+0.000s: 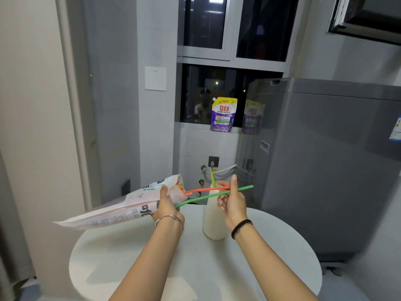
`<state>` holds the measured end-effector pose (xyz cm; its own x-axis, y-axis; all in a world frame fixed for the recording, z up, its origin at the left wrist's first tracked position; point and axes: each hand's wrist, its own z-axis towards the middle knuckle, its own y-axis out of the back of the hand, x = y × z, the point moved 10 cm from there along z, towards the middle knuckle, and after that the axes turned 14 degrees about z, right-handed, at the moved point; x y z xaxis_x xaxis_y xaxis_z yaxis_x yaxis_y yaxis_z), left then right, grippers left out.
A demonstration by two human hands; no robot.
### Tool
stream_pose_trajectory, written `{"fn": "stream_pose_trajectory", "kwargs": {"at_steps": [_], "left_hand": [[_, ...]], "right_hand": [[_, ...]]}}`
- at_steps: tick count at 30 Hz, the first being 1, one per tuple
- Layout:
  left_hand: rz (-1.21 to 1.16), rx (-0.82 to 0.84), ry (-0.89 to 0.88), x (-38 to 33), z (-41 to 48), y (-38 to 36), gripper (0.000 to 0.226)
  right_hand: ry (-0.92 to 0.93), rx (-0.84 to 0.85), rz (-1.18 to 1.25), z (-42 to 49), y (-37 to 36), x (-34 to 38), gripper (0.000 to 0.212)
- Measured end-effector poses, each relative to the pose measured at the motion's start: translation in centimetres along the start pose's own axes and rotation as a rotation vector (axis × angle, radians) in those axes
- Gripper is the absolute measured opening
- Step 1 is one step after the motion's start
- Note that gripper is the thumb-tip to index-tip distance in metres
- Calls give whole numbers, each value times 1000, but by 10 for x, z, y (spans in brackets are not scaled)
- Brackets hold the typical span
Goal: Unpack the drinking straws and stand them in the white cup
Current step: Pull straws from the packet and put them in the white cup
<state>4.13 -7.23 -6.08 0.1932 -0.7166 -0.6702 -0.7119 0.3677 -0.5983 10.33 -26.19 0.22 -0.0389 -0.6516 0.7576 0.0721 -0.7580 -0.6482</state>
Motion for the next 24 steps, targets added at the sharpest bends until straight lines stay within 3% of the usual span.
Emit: {"fn": "stream_pose_trajectory", "kwargs": {"at_steps": [2, 6, 11, 14, 18, 24], "left_hand": [[-6, -7, 9, 4, 1, -2, 67], [-41, 37, -1, 12, -4, -17, 62], [-78, 59, 5, 16, -2, -26, 58], [-66, 109, -19, 12, 3, -29, 48], [-19, 91, -15, 12, 14, -24, 57], [-13, 32, -17, 17, 23, -23, 59]], "right_hand": [[1, 51, -31, 0, -10, -1, 48], [-31, 175, -214, 3, -31, -10, 23], [-55, 225, -373, 11, -35, -8, 41], [99, 135, -355, 25, -24, 27, 40], [344, -17, -357, 45, -3, 90, 37], [643, -51, -448, 58, -9, 169, 35]]}}
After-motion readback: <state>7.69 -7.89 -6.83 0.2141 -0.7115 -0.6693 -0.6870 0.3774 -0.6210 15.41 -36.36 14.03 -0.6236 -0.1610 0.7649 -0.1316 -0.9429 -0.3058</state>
